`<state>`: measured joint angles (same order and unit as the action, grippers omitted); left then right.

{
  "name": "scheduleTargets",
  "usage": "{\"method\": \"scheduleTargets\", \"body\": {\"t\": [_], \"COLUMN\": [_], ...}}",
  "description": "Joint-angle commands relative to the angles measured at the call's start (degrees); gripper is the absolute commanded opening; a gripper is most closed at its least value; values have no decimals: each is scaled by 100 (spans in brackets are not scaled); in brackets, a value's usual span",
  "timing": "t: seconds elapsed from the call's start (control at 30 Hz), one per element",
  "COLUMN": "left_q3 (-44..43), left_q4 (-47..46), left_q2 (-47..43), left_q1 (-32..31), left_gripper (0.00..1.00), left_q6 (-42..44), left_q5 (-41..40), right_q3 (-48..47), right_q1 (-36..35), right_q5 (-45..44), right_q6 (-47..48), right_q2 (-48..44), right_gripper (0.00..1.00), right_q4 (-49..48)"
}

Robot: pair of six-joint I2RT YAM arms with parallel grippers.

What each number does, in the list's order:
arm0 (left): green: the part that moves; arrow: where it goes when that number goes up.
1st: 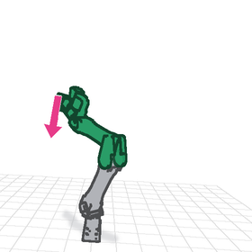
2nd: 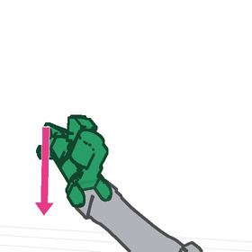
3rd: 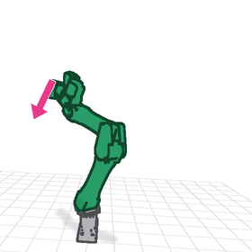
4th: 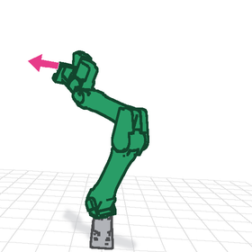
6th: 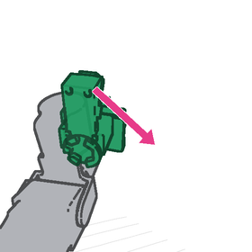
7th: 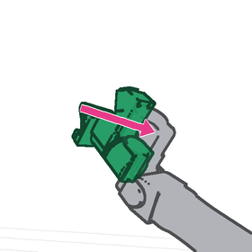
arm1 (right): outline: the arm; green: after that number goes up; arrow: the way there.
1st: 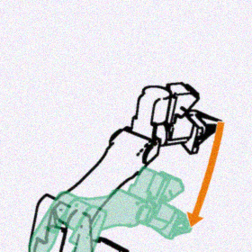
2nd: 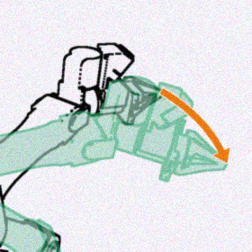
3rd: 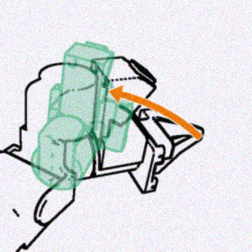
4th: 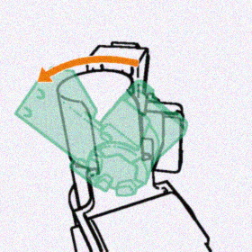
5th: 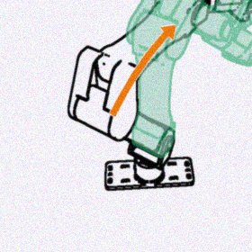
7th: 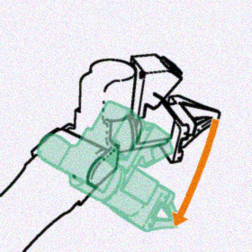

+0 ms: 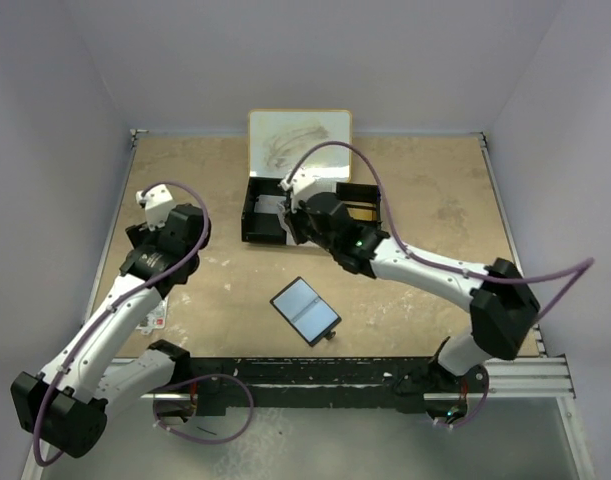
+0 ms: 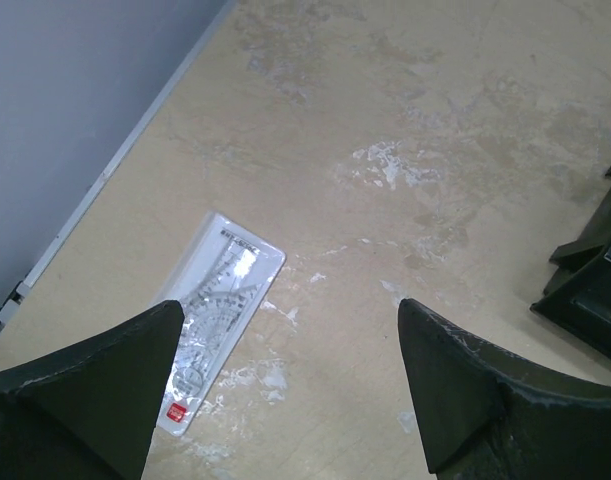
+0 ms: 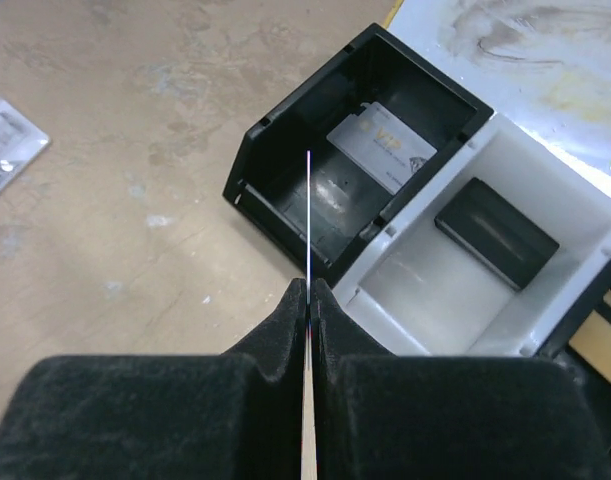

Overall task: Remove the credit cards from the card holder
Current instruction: Place the credit card in the storage box.

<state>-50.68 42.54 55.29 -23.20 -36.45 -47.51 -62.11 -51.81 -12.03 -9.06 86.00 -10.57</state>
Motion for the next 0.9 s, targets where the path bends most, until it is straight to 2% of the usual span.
{"method": "scheduleTargets", "body": {"t": [0.0,0.17,0.43,0.57,0.87], "left_q3": [-26,9,-29,-17,-22], "left_q4": [7,1,73,87,141], "left_q2": [-374,-750,-1095,-1336,-1660], "left_q1": [35,36,42,42,43], "left_gripper": [86,86,86,86,86], "left_q6": [-179,-187,-258,-312,-405], "left_q5": [-571,-662,-997,-1129,-1354], "right_q3": [-1012,-2450,-3846,-4266,-5061], "right_q1": [51,89,127,168,237], "right_q5": [5,-276,-957,-1446,-1861], "right_q6": [609,985,1681,2090,3126], "right_q2": [826,2028,3304,3788,4600], "right_gripper": [0,0,0,0,0], "right_q4": [489,1188,1671,1679,1575]}}
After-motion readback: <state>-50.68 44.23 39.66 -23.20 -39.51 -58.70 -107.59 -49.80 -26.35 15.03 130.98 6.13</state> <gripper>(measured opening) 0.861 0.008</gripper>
